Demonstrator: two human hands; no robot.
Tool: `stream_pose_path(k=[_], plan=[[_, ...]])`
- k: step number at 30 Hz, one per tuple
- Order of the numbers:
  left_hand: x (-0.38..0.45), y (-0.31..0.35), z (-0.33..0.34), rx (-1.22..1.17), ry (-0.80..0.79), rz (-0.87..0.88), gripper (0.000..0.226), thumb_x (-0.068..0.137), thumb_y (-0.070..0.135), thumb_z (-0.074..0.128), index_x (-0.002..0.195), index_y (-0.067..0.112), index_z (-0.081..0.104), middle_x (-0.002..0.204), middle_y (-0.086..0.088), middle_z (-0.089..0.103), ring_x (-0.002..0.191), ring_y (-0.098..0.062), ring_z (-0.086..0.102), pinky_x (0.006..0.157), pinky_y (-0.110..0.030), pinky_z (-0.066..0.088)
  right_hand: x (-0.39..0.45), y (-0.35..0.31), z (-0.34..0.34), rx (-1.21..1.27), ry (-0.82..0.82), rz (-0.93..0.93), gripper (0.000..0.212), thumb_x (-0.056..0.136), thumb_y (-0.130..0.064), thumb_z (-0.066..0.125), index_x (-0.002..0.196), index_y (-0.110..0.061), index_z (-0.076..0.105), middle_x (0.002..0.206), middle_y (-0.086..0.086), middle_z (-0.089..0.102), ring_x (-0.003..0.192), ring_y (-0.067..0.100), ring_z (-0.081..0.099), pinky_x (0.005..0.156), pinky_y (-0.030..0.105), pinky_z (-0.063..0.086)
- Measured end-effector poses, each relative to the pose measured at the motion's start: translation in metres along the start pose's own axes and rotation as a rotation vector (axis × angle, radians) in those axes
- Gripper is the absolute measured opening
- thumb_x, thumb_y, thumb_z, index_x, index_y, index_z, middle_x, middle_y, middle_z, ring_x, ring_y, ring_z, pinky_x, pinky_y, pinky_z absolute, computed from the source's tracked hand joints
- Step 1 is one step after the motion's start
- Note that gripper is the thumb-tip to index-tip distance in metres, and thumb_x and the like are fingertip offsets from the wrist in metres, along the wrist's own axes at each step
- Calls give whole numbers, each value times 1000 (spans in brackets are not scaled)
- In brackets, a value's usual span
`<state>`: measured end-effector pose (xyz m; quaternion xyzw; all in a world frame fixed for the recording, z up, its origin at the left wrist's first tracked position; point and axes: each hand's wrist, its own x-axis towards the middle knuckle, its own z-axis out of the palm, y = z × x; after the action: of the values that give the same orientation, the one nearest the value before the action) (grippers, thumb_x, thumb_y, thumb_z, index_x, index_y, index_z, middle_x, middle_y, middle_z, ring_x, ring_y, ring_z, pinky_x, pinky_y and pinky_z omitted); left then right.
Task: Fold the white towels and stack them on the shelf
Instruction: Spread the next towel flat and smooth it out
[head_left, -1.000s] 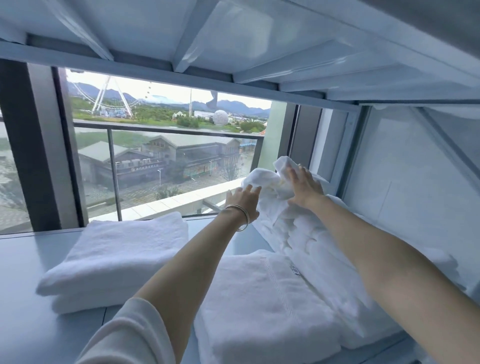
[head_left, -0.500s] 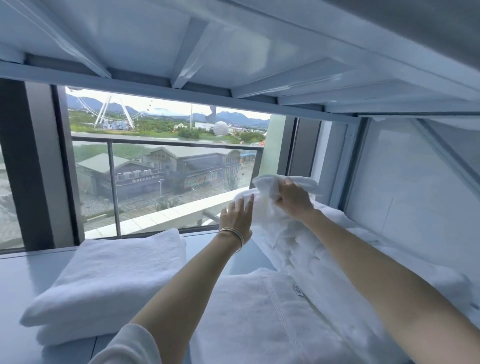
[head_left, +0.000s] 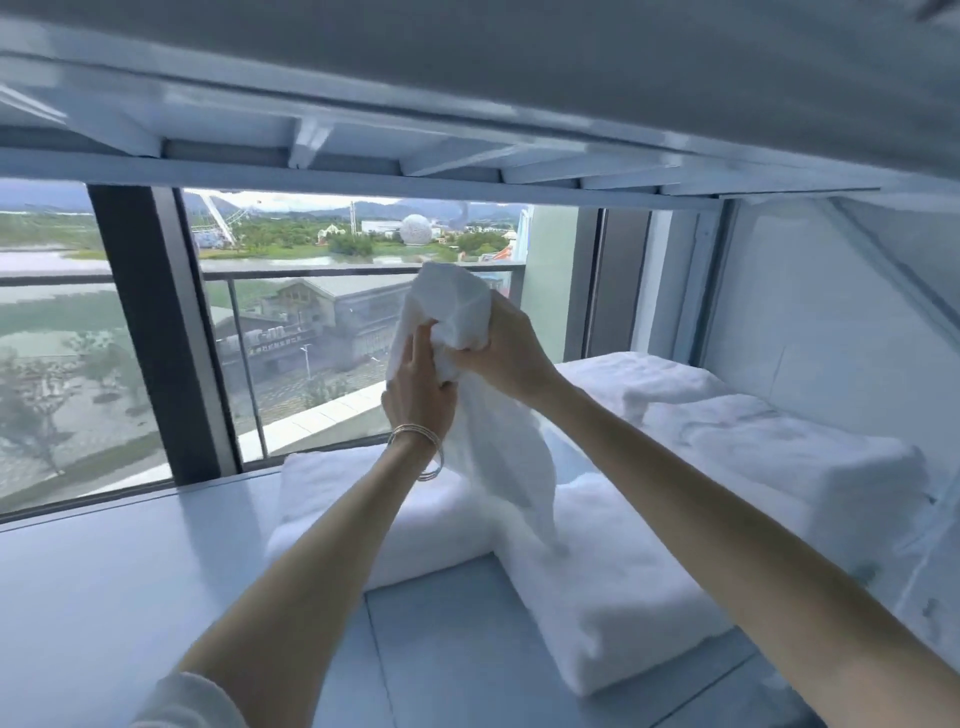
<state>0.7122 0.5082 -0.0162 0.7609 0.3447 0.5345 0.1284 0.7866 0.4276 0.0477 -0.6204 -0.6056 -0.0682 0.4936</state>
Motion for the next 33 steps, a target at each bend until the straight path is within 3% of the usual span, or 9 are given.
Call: stream_pose_path(k=[6,11,14,16,19,21,24,29,33], plan=[[-25,-71,-111,-64,111,-136,53,78,9,63,128,6,46,112,-14,63,84,-40,60,60,-41,48,-23,-59,64,81,-266,-27,46,76,-15,76,118,-13,57,107,2,51,98,12,53,83,23,45],[-52,-111,-182,-2,114,-247,44,76,19,71,112,4,50,100,-15,64,85,-40,61,60,-37,45,-53,-73,113,-60,-481,-76,56,78,-14,73,130,-14,53,121,8,49,113,19,50,88,15,32],[-78,-132,-209,58,89,-400,42,80,33,68,108,8,49,99,-14,65,89,-40,61,67,-38,47,-73,-81,137,-106,-552,-107,59,78,-15,74,132,-14,50,127,11,49,118,24,47,95,24,35],[-99,-149,-222,173,-49,-588,44,85,46,56,113,12,47,102,-12,65,94,-38,60,74,-36,44,-89,-81,152,-139,-605,-139,59,78,-16,73,132,-14,50,130,11,48,120,25,45,99,28,34],[-139,-174,-235,323,-501,-800,38,93,44,33,101,13,54,92,-7,70,85,-28,67,83,-33,49,-119,-71,167,-154,-718,-85,55,81,-18,71,131,-16,50,133,9,45,122,22,44,101,27,33],[-158,-181,-239,527,-652,-728,36,93,33,33,100,13,62,101,-5,69,95,-27,66,90,-32,48,-134,-61,172,-165,-733,-45,53,81,-15,69,131,-14,50,132,8,44,124,23,42,103,28,33],[-166,-156,-233,753,-564,-454,33,95,31,36,111,17,61,113,-6,62,107,-29,57,85,-32,41,-147,-48,170,-220,-671,-30,53,81,-11,66,131,-14,49,130,9,43,122,27,42,103,31,36],[-147,-130,-201,616,-468,-49,39,87,29,51,126,24,50,122,0,56,111,-24,53,83,-33,43,-149,-36,161,-378,-561,-17,62,79,-9,65,136,-16,43,138,8,37,130,27,33,102,36,38],[-113,-128,-167,625,-508,149,71,79,41,65,141,28,31,144,-5,34,130,-28,34,102,-40,33,-133,-11,157,-503,-451,51,75,75,-7,66,140,-24,33,146,5,27,133,30,27,98,46,40]])
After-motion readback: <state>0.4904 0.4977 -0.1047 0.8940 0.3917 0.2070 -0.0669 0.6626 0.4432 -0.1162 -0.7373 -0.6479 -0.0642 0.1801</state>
